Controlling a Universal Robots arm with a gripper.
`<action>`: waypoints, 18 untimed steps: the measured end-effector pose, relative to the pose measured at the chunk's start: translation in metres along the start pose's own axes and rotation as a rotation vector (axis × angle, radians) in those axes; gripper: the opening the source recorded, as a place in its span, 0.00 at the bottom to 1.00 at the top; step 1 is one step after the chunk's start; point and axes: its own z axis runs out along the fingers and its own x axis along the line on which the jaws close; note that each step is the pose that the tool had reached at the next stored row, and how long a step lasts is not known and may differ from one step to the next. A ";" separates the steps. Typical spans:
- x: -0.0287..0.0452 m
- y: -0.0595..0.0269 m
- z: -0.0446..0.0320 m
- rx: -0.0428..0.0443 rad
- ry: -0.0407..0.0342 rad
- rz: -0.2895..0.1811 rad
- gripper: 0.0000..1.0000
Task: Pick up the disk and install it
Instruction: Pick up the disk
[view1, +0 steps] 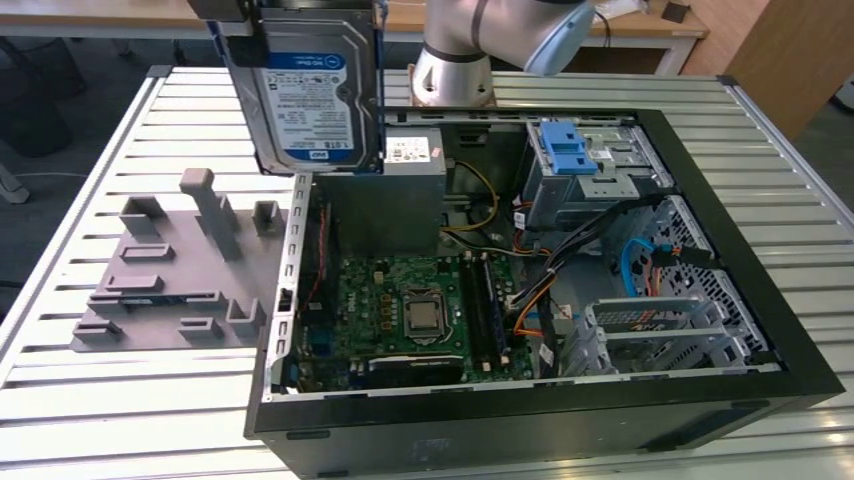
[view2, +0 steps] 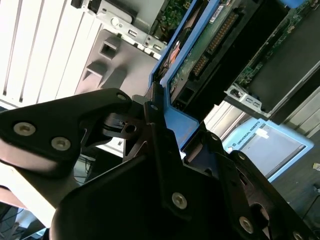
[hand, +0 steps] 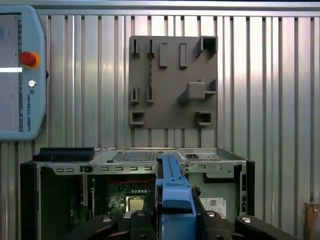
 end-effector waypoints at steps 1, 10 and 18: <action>0.0006 -0.0037 0.0001 0.0000 0.0001 0.000 0.36; 0.0064 -0.0551 0.0005 0.0000 0.0000 0.000 0.36; 0.0071 -0.0723 0.0006 -0.0007 0.0001 0.001 0.36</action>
